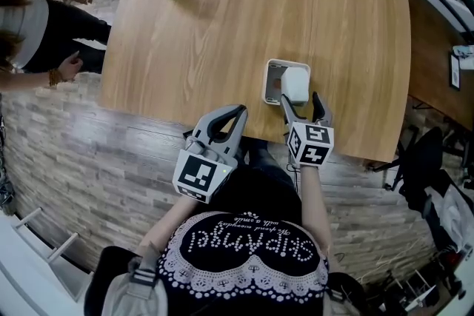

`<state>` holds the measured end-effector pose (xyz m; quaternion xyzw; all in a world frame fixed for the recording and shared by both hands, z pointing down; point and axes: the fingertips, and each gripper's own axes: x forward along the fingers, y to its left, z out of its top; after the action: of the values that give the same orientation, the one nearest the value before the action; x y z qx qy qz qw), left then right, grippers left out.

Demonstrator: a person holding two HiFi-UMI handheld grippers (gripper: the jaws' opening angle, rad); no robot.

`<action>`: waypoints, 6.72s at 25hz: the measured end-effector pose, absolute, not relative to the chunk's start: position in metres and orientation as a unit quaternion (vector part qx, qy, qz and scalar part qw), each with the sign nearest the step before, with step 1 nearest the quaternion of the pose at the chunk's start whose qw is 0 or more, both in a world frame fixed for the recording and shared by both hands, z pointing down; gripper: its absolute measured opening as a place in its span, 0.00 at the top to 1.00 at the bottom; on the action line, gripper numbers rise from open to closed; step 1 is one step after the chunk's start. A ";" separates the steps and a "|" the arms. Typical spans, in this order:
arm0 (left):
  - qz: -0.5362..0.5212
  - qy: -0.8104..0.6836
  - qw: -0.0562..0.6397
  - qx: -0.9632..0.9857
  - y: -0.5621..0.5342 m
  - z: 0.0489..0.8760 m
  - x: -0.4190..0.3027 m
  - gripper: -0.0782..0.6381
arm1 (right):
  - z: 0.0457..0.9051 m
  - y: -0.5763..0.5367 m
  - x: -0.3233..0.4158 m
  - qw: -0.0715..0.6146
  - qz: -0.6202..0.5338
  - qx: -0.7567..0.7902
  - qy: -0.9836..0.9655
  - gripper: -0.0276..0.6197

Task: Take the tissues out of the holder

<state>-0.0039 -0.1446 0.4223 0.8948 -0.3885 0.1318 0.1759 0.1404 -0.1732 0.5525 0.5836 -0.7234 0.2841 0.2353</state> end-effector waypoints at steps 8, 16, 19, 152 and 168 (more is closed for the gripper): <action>0.135 -0.386 0.182 0.894 -0.147 0.427 -0.004 0.88 | 0.563 -0.180 0.138 0.246 0.295 0.583 -0.716 0.40; 0.136 -0.384 0.185 0.894 -0.146 0.427 -0.002 0.88 | 0.576 -0.185 0.136 0.286 0.297 0.575 -0.706 0.40; 0.137 -0.386 0.187 0.893 -0.147 0.428 -0.004 0.88 | 0.579 -0.185 0.136 0.290 0.301 0.576 -0.703 0.40; 0.100 -0.504 0.138 0.847 -0.118 0.381 -0.073 0.88 | 0.424 -0.071 0.154 0.139 0.198 0.605 -0.758 0.50; 0.106 -0.502 0.133 0.848 -0.122 0.380 -0.073 0.88 | 0.425 -0.075 0.150 0.137 0.201 0.597 -0.764 0.50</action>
<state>-0.0732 -0.1219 0.3801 0.8480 -0.5020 0.1060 0.1326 0.1504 -0.0754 0.4250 0.5973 -0.7642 0.2015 0.1365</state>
